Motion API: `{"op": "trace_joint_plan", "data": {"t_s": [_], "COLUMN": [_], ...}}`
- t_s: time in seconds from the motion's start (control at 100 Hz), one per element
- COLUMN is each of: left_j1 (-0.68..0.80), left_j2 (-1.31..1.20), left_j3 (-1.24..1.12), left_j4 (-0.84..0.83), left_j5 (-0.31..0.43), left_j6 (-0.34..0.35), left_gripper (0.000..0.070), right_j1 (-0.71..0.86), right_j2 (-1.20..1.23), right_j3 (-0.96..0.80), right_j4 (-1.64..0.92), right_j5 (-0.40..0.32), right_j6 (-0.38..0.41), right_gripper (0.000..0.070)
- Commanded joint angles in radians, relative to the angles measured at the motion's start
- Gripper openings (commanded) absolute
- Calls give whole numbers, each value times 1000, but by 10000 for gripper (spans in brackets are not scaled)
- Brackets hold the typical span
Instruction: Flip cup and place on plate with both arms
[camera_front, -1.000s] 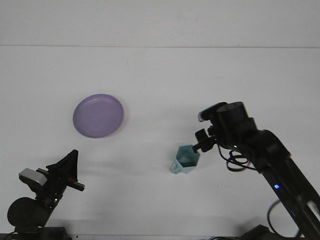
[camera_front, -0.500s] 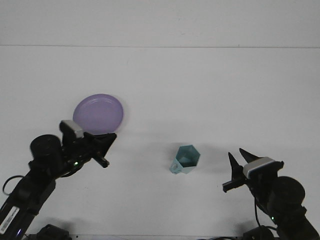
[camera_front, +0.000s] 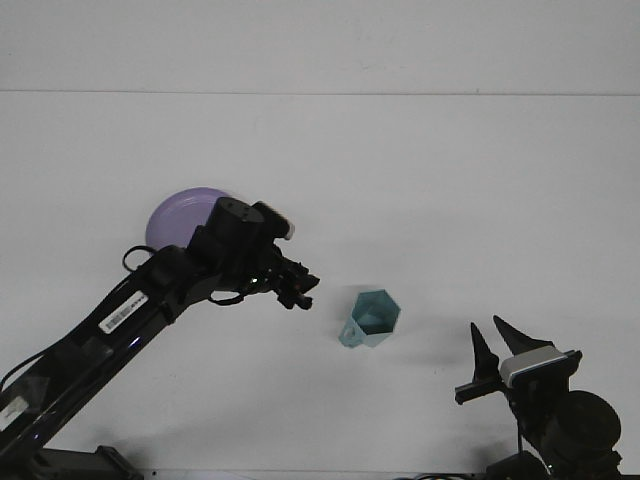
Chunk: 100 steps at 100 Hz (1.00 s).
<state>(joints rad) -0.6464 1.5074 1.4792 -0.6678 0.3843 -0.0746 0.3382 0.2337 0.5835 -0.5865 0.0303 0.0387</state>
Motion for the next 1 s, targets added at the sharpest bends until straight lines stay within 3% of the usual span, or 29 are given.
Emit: {"op": "trace_joint_plan", "data": {"t_s": [0.0, 0.16, 0.3, 0.53, 0.9, 0.96, 0.99], "left_j1": [-19, -62, -94, -134, -167, -167, -168], "left_j2": [54, 163, 255, 379, 513, 528, 535], "left_j3": [71, 192, 265, 303, 303, 303, 303], "left_j4": [-45, -152, -230, -242, -123, -124, -121], "left_j5": [-2, -2, -2, -2, -3, -4, -6], "left_j6": [21, 31, 34, 37, 10, 10, 10], "left_gripper": [335, 357, 471, 470, 462, 444, 398], "right_j1": [1, 1, 1, 1, 1, 1, 1], "right_j2": [3, 3, 3, 3, 3, 3, 3], "right_j3": [6, 6, 6, 6, 6, 6, 6], "right_j4": [7, 6, 6, 6, 6, 6, 6], "right_j5": [4, 3, 3, 3, 3, 3, 3], "right_j6": [14, 14, 14, 14, 14, 14, 14], "right_gripper": [239, 239, 239, 239, 239, 239, 239]}}
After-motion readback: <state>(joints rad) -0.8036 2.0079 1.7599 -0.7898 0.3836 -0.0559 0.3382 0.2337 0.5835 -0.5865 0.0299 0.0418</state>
